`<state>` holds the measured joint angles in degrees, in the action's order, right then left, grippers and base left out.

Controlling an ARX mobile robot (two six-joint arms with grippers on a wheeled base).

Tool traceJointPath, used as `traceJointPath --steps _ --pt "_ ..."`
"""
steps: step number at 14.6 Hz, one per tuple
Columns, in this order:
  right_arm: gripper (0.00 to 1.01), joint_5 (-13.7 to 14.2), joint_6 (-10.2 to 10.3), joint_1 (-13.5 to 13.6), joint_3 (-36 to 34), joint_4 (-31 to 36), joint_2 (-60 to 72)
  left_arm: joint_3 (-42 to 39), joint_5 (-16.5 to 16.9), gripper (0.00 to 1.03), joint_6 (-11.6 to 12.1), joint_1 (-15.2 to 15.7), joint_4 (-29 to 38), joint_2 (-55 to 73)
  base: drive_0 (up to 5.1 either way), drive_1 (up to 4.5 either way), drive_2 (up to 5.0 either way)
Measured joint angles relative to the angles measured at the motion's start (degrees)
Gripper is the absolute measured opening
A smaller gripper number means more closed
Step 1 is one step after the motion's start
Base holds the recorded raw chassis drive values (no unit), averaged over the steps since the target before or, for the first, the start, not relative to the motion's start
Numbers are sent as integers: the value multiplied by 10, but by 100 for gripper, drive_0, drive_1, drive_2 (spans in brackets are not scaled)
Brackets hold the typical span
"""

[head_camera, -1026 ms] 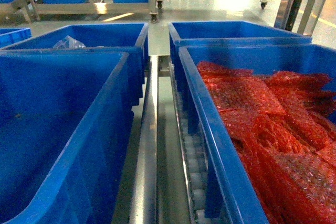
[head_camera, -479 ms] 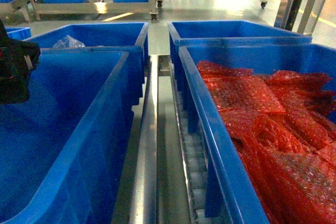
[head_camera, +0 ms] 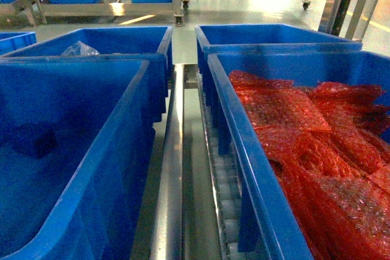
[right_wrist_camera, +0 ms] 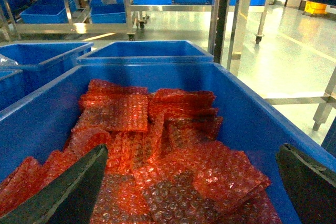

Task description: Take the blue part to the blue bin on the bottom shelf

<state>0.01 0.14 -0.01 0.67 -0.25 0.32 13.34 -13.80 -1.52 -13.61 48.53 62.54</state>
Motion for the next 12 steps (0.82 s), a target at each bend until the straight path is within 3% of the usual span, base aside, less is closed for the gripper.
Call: traceJointPath --steps 4,5,7,8,9,12 --pt "98 0 0 0 0 0 0 -65 53 9 5 53 -47 -111 0 0 0" --pt "98 0 0 0 0 0 0 -77 64 2 5 64 -65 -141 0 0 0" --pt "98 0 0 0 0 0 0 -95 81 2 5 80 -101 -194 0 0 0" --pt "98 0 0 0 0 0 0 -113 112 2 5 101 -73 -202 0 0 0" --pt "98 0 0 0 0 0 0 -124 134 2 7 135 -94 -220 0 0 0" --pt "98 0 0 0 0 0 0 -127 138 2 7 136 -170 -308 0 0 0"
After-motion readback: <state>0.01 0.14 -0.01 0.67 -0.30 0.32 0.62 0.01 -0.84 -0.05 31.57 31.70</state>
